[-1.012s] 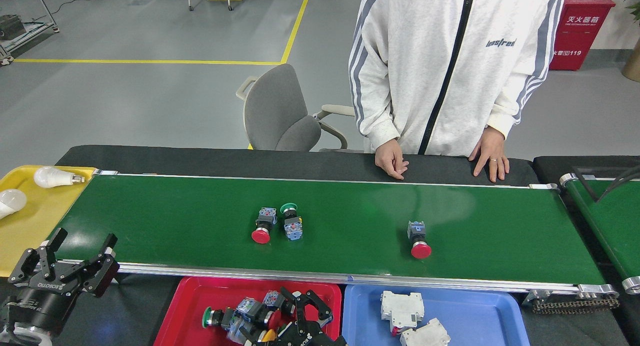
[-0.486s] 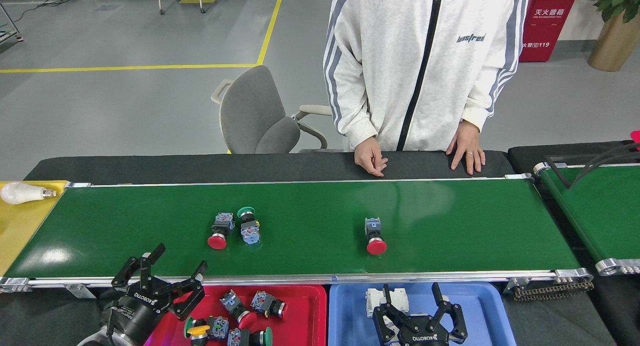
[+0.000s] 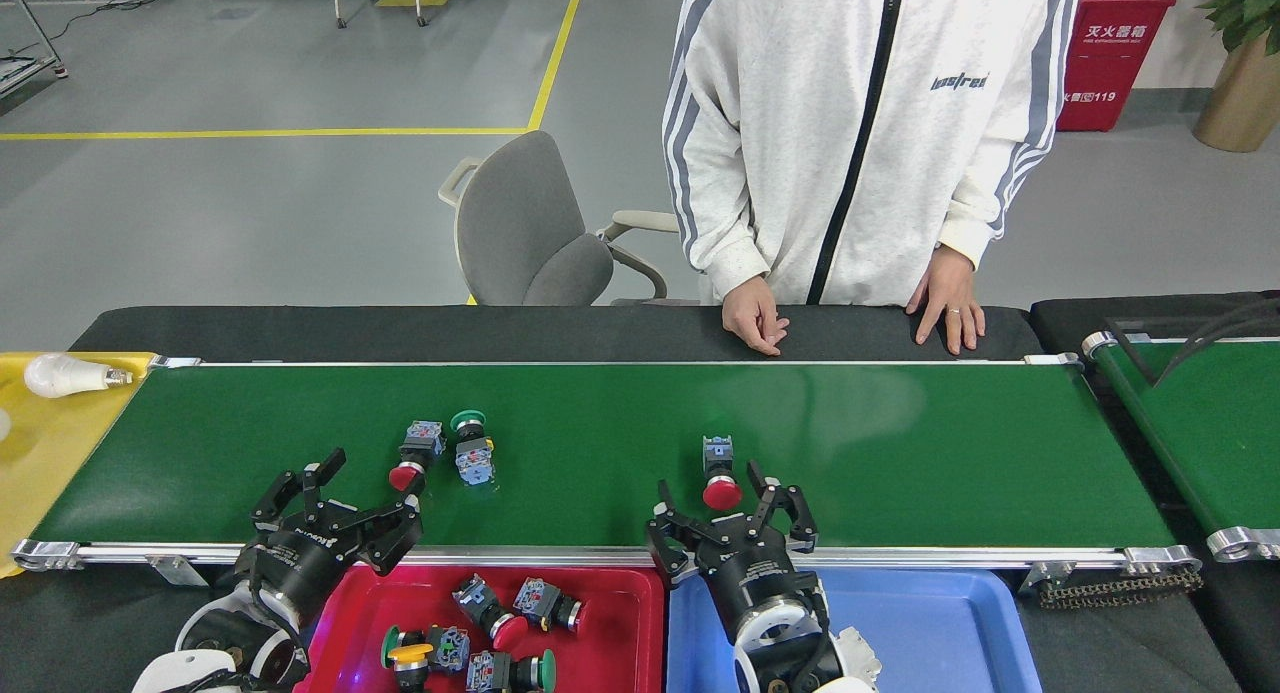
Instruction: Pick switch part from conveyor to tray
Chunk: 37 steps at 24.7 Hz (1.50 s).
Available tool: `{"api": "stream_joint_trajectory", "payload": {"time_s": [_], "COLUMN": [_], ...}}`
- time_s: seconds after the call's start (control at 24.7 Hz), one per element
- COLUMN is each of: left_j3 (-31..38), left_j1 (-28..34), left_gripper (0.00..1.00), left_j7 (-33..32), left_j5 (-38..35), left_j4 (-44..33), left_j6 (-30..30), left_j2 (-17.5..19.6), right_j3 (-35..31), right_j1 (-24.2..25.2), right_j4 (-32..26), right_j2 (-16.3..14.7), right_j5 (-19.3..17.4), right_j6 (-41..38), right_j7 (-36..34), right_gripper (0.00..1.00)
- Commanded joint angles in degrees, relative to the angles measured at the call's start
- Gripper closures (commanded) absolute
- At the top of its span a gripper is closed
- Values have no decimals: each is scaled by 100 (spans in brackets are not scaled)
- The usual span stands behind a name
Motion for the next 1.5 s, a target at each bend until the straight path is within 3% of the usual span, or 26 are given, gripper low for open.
{"api": "stream_joint_trajectory", "payload": {"time_s": [0.0,0.12,0.24,0.28,0.32,0.4,0.49,0.57,0.73,0.81,0.85,0.93,0.97,1.05,1.09,1.25,1.38,1.46], "left_j3": [-25,-34,-42,-77,-77,-69,-77,-77,72,142,160,300,380,476,520,819,1390,1856], "left_j1": [-240,-592,-891,-943,-943,-943,-899,-768,-56,620,920,1544,1852,2273,2353,2370,2353,2353], "left_gripper": [0,8,36,51,71,85,92,95,97,94,91,71,54,14,0,0,0,0], "left_j7": [10,10,19,36,45,62,89,106,150,142,133,106,98,89,89,89,89,98], "left_j5": [-13,-13,-31,-31,-13,4,22,22,110,119,127,127,119,101,101,101,127,119], "left_j4": [168,652,1153,1258,1284,1320,1293,1135,-175,-1018,-1352,-1941,-2187,-2548,-2627,-2671,-2723,-2671], "left_j6": [-2,7,16,16,16,-11,-20,-230,-1522,-2155,-2155,-2155,-2155,-2155,-2155,-2155,-2094,-1224], "left_j2": [2,-130,-209,-209,-218,-253,-235,-209,-59,187,266,310,319,275,257,169,-226,-490], "right_j3": [-11,6,15,24,33,129,156,165,200,401,560,885,1026,1307,1360,1360,1281,912], "right_j1": [-246,-597,-835,-870,-870,-887,-905,-905,-800,-659,-571,-272,-105,220,343,492,466,484], "right_j4": [198,655,1068,1121,1138,1156,1147,1077,725,295,75,-470,-769,-1217,-1323,-1349,-1446,-1577], "right_j2": [43,52,52,52,52,52,52,43,-36,-132,-194,-379,-484,-660,-686,-686,-625,-634], "right_j5": [-105,-474,-527,-527,-509,-492,-492,-492,-483,-474,-474,-474,-465,-439,-439,-430,-456,-456], "right_j6": [-71,-79,-71,-79,-123,-150,-141,-141,-158,-351,-536,-993,-1266,-1679,-1820,-2048,-1978,-1556], "right_j7": [106,88,80,71,71,80,88,88,88,88,106,106,106,88,80,106,88,88], "right_gripper": [0,0,5,20,45,83,95,98,98,98,98,98,87,0,0,0,0,0]}}
